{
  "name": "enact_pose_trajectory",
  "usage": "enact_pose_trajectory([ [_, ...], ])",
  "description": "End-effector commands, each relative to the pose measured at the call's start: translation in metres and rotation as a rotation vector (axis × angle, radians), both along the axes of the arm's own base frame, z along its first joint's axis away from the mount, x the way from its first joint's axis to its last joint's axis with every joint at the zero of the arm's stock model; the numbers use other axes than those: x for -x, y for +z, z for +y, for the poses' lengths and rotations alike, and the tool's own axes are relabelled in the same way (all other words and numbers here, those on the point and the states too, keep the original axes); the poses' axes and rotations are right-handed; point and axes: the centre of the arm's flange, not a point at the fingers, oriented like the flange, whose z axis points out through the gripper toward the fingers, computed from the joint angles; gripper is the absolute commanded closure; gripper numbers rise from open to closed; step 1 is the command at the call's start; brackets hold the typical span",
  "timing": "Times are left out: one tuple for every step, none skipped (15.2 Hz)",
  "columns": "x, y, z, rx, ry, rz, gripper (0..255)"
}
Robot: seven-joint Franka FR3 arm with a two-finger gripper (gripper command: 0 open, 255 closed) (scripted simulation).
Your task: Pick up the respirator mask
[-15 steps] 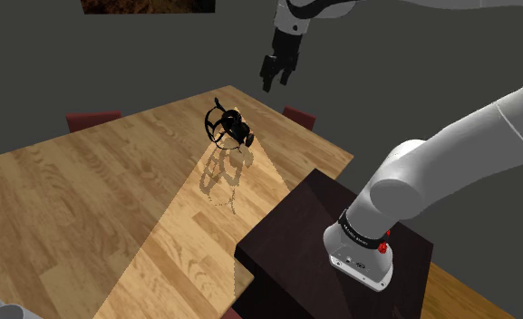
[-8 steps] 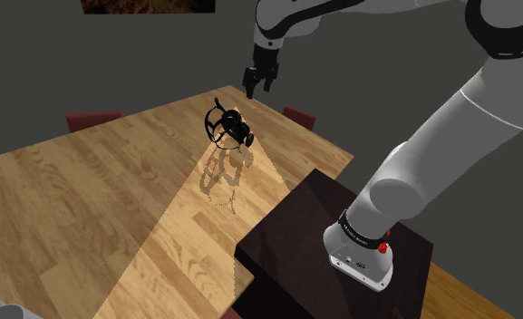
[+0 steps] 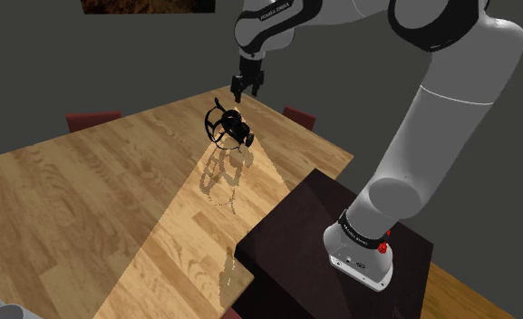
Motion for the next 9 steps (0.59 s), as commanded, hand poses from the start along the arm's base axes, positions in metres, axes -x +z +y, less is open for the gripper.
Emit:
enact_pose_trajectory([
  [-0.022, -0.019, -0.005, 0.006, -0.004, 0.002, 0],
  [-0.032, -0.027, -0.009, 0.008, -0.006, 0.004, 0],
  [-0.042, -0.035, -0.012, 0.011, -0.008, 0.005, 0],
  [-0.052, -0.044, -0.015, 0.014, -0.011, 0.006, 0],
  [-0.061, -0.052, -0.018, 0.017, -0.013, 0.008, 0],
  [-0.071, -0.06, -0.022, 0.019, -0.015, 0.009, 0],
  [-0.081, -0.068, -0.025, 0.022, -0.017, 0.01, 0],
  [-0.091, -0.077, -0.029, 0.025, -0.019, 0.012, 0],
  [-0.101, -0.085, -0.032, 0.027, -0.021, 0.013, 0],
])
